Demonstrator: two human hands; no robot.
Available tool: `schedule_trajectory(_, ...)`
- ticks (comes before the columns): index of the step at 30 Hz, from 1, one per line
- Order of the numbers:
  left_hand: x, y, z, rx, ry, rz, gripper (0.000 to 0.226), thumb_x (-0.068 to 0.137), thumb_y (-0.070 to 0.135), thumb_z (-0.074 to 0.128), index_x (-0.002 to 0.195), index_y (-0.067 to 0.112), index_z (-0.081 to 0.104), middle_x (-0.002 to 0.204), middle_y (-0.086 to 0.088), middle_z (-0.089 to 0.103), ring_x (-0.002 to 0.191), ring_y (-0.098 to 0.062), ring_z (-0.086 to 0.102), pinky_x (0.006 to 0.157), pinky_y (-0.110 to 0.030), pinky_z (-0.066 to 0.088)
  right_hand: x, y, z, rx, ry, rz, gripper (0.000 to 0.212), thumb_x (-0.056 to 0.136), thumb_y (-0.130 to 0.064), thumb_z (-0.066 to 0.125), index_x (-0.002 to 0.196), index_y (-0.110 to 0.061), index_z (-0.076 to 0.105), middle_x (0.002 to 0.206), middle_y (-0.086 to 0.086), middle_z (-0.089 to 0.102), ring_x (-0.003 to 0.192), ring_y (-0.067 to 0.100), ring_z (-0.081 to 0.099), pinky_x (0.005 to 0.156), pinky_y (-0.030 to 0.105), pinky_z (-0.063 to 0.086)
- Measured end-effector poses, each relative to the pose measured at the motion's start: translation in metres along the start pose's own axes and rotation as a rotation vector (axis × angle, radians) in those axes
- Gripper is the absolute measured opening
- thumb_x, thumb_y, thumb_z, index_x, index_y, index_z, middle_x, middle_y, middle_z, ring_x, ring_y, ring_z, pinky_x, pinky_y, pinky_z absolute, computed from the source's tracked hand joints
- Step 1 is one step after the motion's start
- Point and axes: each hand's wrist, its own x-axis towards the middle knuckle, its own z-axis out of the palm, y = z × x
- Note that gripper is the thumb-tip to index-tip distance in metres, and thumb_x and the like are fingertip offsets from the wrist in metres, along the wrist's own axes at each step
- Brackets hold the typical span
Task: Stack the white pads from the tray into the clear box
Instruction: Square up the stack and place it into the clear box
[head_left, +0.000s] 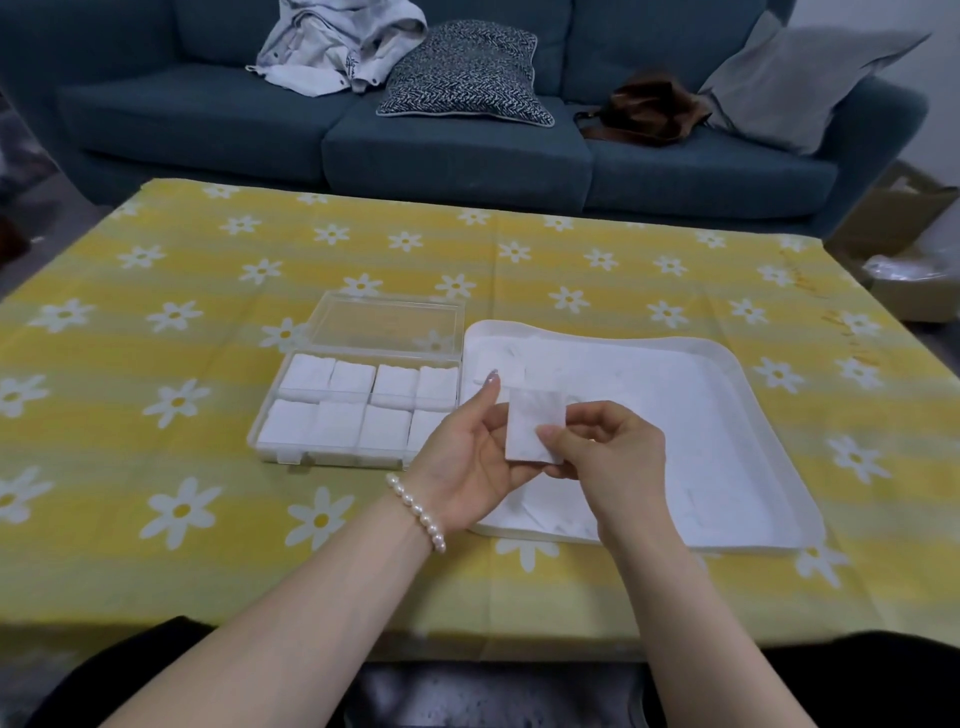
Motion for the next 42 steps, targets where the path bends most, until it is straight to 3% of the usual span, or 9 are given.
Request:
schedule_trajectory(6, -0.001, -0.006, 0.001, 0.087, 0.03, 0.064, 0.025, 0.091, -0.004, 0.045, 0.111, -0.007, 0.058, 0.11, -0.023, 0.066, 0.099, -0.03, 0.067, 0.083, -0.036, 0.056, 0.001, 0.005, 0.001, -0.106, 0.022, -0.019, 0.02, 0.072, 0.0, 0.075, 0.072, -0.013, 0.059, 0.062, 0.002, 0.056, 0.054, 0.014, 0.058, 0.057, 0.032, 0.056)
schedule_trajectory(11, -0.003, -0.007, 0.003, 0.048, 0.033, 0.041, 0.025, 0.094, -0.007, 0.04, 0.105, -0.004, 0.062, 0.102, -0.02, 0.07, 0.091, -0.027, 0.07, 0.079, -0.035, 0.058, 0.009, 0.013, -0.004, -0.129, 0.032, 0.006, 0.021, 0.073, -0.009, 0.075, 0.084, -0.016, 0.06, 0.072, -0.002, 0.054, 0.064, 0.009, 0.051, 0.06, 0.019, 0.041)
schedule_trajectory(16, -0.003, -0.004, -0.002, 0.052, 0.119, 0.007, 0.025, 0.089, -0.008, 0.048, 0.111, -0.007, 0.059, 0.102, -0.021, 0.069, 0.085, -0.025, 0.071, 0.068, -0.032, 0.059, 0.025, 0.014, -0.012, -0.14, -0.174, 0.096, 0.011, 0.075, -0.015, 0.076, 0.076, -0.009, 0.066, 0.071, 0.002, 0.066, 0.065, 0.004, 0.059, 0.056, 0.012, 0.043)
schedule_trajectory(20, 0.003, 0.005, -0.009, 0.041, 0.264, 0.032, 0.021, 0.092, -0.007, 0.046, 0.109, -0.002, 0.057, 0.096, -0.016, 0.069, 0.081, -0.024, 0.07, 0.062, -0.033, 0.06, 0.072, 0.012, 0.004, -0.237, -0.165, -0.018, 0.014, 0.083, -0.014, 0.067, 0.07, -0.012, 0.065, 0.069, 0.003, 0.065, 0.063, 0.01, 0.059, 0.062, 0.022, 0.046)
schedule_trajectory(23, 0.007, 0.017, -0.015, 0.012, 0.319, 0.038, 0.022, 0.096, -0.004, 0.041, 0.114, -0.002, 0.052, 0.097, -0.016, 0.068, 0.084, -0.027, 0.067, 0.066, -0.036, 0.057, 0.125, 0.017, 0.029, -0.504, -0.14, -0.171, 0.012, 0.087, -0.009, 0.06, 0.08, -0.014, 0.068, 0.081, 0.001, 0.068, 0.075, 0.014, 0.061, 0.073, 0.028, 0.047)
schedule_trajectory(28, 0.008, 0.026, -0.02, 0.064, 0.298, -0.001, 0.018, 0.095, -0.004, 0.042, 0.109, 0.0, 0.054, 0.09, -0.015, 0.072, 0.077, -0.026, 0.07, 0.063, -0.036, 0.059, 0.175, 0.023, 0.069, -1.029, -0.429, -0.238, 0.036, 0.083, -0.009, 0.064, 0.118, -0.014, 0.058, 0.117, 0.005, 0.057, 0.103, 0.021, 0.056, 0.075, 0.027, 0.044)
schedule_trajectory(34, 0.01, 0.03, -0.024, 0.065, 0.297, -0.028, 0.021, 0.095, -0.003, 0.043, 0.113, -0.001, 0.052, 0.084, -0.015, 0.073, 0.073, -0.025, 0.072, 0.063, -0.036, 0.059, 0.181, 0.007, 0.088, -1.391, -0.562, -0.094, 0.043, 0.079, -0.019, 0.073, 0.118, -0.008, 0.058, 0.116, 0.007, 0.06, 0.104, 0.027, 0.059, 0.083, 0.034, 0.05)
schedule_trajectory(37, 0.011, 0.032, -0.026, 0.063, 0.323, -0.006, 0.02, 0.096, -0.003, 0.041, 0.11, 0.001, 0.054, 0.089, -0.014, 0.072, 0.08, -0.026, 0.069, 0.07, -0.039, 0.056, 0.171, -0.003, 0.077, -1.235, -0.464, -0.105, 0.02, 0.078, -0.024, 0.074, 0.092, -0.011, 0.067, 0.092, 0.002, 0.064, 0.092, 0.025, 0.06, 0.074, 0.03, 0.047)
schedule_trajectory(42, 0.012, 0.031, -0.026, -0.013, 0.348, 0.059, 0.021, 0.097, -0.001, 0.036, 0.106, 0.005, 0.054, 0.102, -0.014, 0.067, 0.089, -0.028, 0.064, 0.082, -0.042, 0.049, 0.128, -0.008, 0.034, -0.398, -0.187, -0.058, 0.021, 0.082, -0.018, 0.07, 0.083, 0.003, 0.066, 0.071, 0.006, 0.049, 0.067, 0.016, 0.043, 0.057, 0.024, 0.032)
